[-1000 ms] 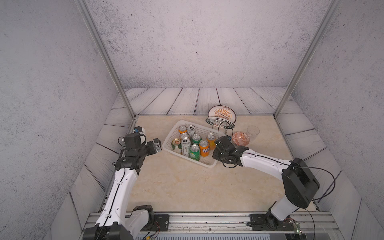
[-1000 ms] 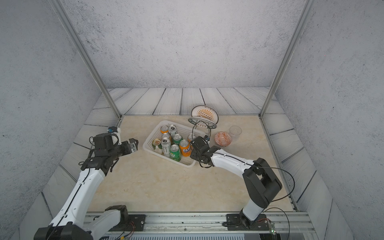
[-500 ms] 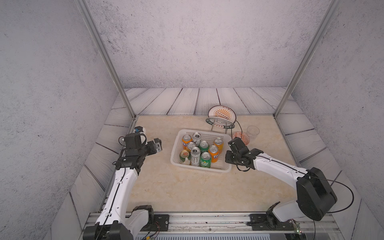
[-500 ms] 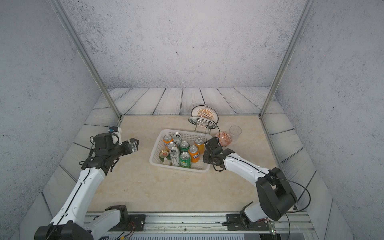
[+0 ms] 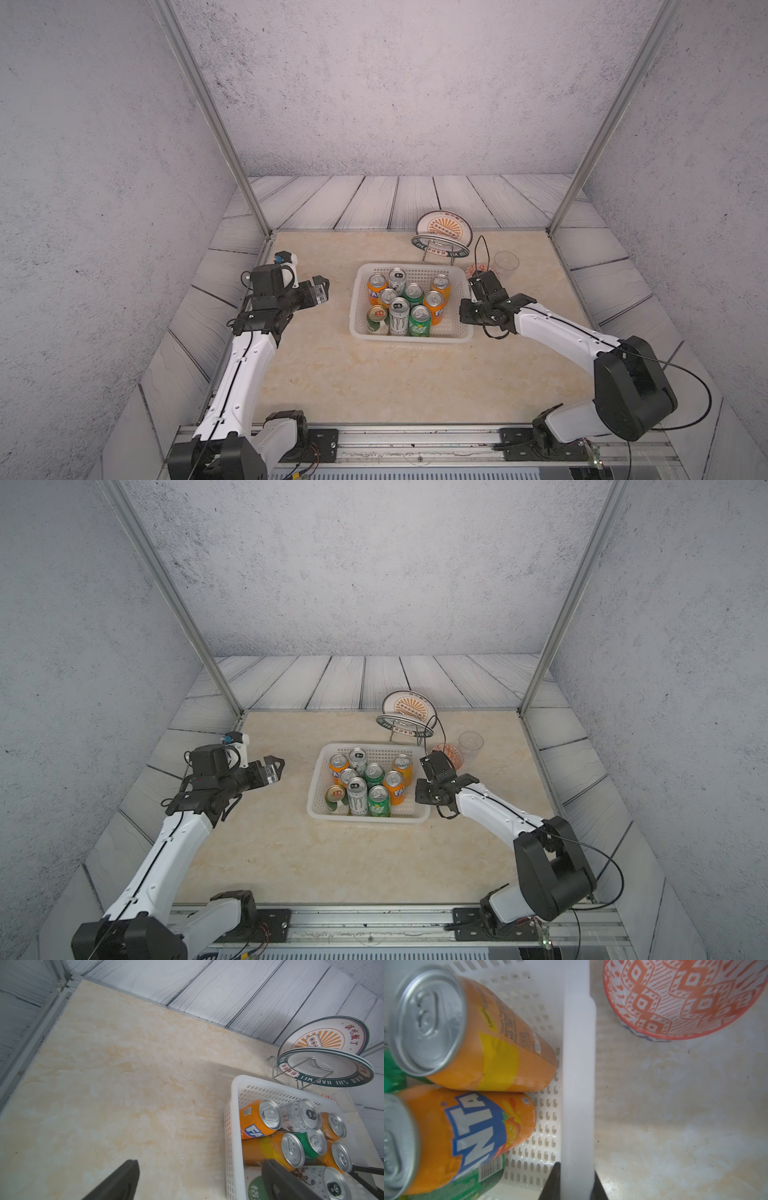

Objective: Take out the drinks from the basket
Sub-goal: Move the basket to the center of the board, then pick up the drink from the basket.

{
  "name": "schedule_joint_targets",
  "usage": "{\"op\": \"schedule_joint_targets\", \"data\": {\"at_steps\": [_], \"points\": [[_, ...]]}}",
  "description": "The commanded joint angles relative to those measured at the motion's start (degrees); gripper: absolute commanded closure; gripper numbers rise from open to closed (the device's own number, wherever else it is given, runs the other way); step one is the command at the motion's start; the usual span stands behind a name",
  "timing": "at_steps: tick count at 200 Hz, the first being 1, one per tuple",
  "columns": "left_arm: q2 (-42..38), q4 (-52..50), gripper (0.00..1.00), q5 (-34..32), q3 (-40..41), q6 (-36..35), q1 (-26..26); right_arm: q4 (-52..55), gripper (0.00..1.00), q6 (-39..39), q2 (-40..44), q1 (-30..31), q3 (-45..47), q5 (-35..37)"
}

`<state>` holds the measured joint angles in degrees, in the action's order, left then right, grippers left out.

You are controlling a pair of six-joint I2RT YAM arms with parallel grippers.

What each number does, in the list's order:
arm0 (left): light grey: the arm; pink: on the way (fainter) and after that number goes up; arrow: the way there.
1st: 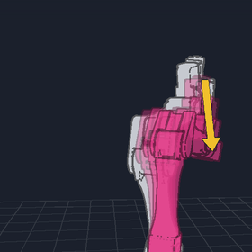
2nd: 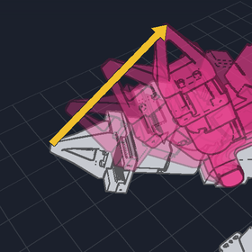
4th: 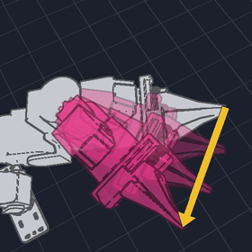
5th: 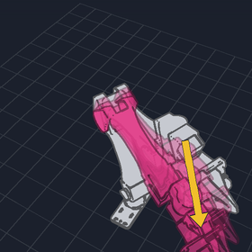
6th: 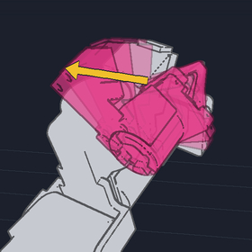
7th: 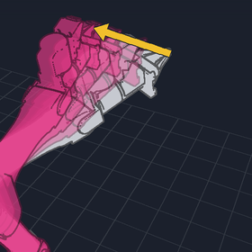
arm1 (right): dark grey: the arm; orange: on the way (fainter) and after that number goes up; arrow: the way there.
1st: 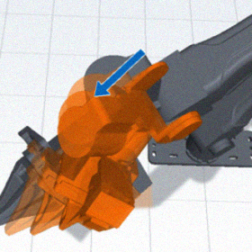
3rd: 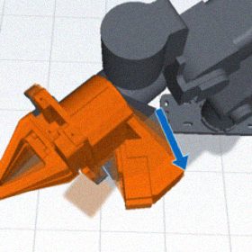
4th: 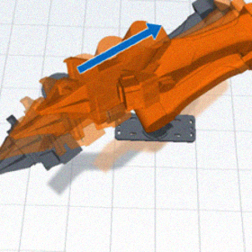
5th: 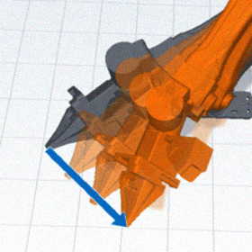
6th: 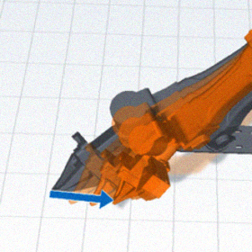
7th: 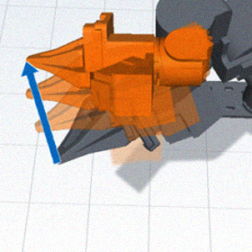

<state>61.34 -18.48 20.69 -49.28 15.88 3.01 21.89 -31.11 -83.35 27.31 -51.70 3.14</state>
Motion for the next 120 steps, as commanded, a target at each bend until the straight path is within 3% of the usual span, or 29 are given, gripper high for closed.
{"op": "schedule_joint_targets", "data": {"at_steps": [1,53,85,96,120], "points": [[0.4,2.6,0.01,4.1,0.9,0.3,0.2,8.7,0.77,7.6,1.2,-1.6,2.2,5.4],[0.3,1.3,0.01,1.5,0.2,-2.8,-3.5,11.1,0.53,9.7,9.5,-1.6,1.1,2.4],[1.0,-1.7,0.01,-4.5,-2.3,-5.7,-10.9,13.5,0.41,11.0,17.7,-1.6,1.5,2.8],[1.6,-2.8,0.01,-6.5,-4.0,-6.2,-13.8,14.3,0.35,11.3,20.8,-1.7,1.9,3.9],[5.4,-4.6,0.01,-11.6,-9.7,-7.7,-20.7,15.8,0.11,10.8,27.8,-1.6,2.9,6.0]]}}
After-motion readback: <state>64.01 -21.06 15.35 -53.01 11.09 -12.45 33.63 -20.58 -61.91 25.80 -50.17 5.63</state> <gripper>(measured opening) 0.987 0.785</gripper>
